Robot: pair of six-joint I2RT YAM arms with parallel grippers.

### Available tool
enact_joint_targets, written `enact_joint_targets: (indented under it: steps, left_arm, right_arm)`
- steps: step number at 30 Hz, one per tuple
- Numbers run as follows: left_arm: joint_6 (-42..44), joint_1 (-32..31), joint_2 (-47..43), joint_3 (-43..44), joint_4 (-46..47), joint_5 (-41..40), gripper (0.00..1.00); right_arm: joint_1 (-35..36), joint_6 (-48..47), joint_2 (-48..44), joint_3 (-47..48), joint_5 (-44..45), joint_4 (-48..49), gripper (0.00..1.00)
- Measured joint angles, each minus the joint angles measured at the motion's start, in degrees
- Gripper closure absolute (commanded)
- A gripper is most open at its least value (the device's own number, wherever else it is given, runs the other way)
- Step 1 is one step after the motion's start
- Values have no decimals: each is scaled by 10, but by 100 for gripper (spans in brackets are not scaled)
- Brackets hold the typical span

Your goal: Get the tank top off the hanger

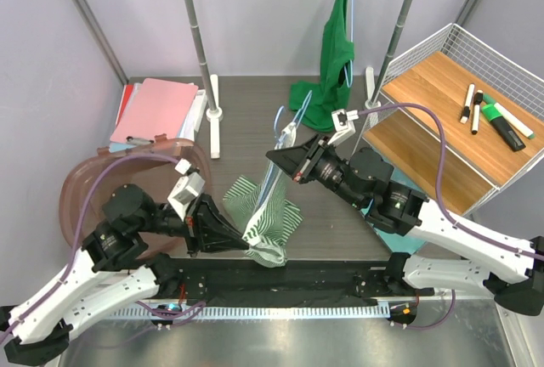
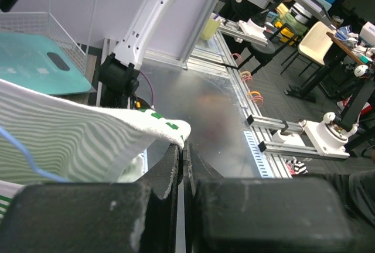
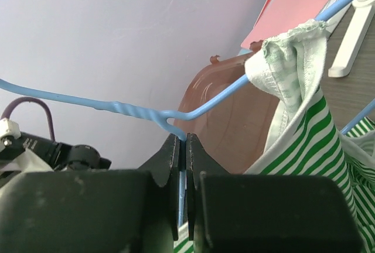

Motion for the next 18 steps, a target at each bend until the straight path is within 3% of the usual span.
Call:
enact_joint_targets:
  steps: [8, 18]
  left_arm:
    - [0, 0, -11, -31, -23, -12, 100]
    - [0, 0, -32, -54, -61, -76, 100]
  right_arm:
    - [0, 19, 5, 0, 53, 66, 99]
    - [0, 126, -94, -43, 92, 144, 99]
